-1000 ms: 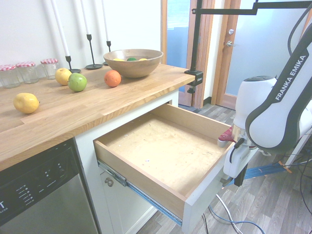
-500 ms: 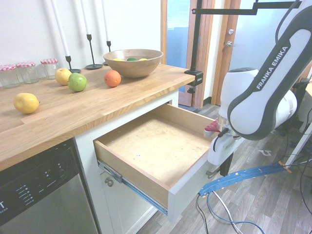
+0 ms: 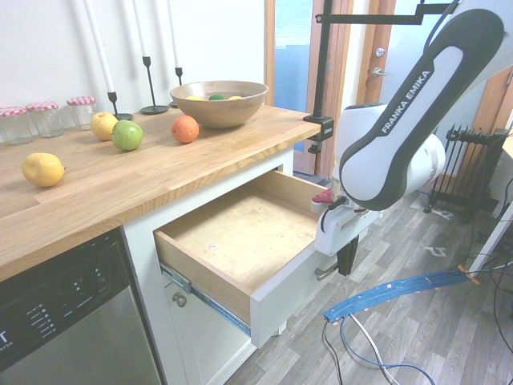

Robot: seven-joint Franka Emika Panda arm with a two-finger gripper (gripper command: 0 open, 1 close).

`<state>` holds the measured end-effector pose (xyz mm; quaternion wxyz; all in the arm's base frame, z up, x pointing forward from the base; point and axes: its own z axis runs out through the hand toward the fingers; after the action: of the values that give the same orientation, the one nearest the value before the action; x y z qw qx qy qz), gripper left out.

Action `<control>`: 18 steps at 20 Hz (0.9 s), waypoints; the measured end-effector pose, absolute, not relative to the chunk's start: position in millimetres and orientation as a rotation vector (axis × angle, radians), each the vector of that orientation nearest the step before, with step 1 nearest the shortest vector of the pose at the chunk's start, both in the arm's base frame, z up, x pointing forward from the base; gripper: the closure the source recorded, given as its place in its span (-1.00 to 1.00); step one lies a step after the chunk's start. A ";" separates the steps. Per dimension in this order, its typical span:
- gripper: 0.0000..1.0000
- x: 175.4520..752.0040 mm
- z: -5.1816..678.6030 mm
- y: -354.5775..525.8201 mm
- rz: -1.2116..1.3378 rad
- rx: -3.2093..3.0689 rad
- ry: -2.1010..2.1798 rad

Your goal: Close the drawer

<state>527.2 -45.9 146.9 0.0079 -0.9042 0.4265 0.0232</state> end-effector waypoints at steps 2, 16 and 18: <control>1.00 539.4 149.6 -48.1 0.078 -2.823 1.338; 1.00 625.3 155.3 -46.3 0.116 -2.807 1.386; 1.00 637.7 157.6 -45.1 0.122 -2.808 1.396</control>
<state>637.7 -45.1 157.6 0.0017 -0.8947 0.4450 0.0389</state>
